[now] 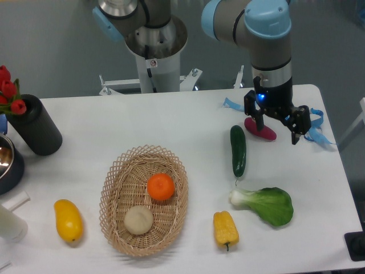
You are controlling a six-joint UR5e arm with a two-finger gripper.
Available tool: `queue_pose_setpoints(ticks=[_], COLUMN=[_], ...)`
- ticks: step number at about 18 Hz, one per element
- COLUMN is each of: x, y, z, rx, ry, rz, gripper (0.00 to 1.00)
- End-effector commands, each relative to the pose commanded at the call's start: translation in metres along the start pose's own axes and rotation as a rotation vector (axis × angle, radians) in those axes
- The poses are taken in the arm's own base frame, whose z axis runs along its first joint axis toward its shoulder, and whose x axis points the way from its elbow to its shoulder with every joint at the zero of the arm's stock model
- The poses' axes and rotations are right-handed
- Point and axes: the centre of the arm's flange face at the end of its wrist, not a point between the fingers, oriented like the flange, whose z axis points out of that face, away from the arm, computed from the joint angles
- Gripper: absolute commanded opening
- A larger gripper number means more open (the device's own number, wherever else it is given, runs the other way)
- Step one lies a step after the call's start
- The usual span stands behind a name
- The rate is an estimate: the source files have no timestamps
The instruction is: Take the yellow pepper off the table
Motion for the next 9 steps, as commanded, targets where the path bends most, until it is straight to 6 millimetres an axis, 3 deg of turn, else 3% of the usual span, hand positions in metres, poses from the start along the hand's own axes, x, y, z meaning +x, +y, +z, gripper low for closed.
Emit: queue_pose_setpoints(ticks=[9], x=[0.0028], y=[-0.0018], z=[0.0038], rx=[-0.004], ry=[0.006], rz=[0.003], gripper=[1.00])
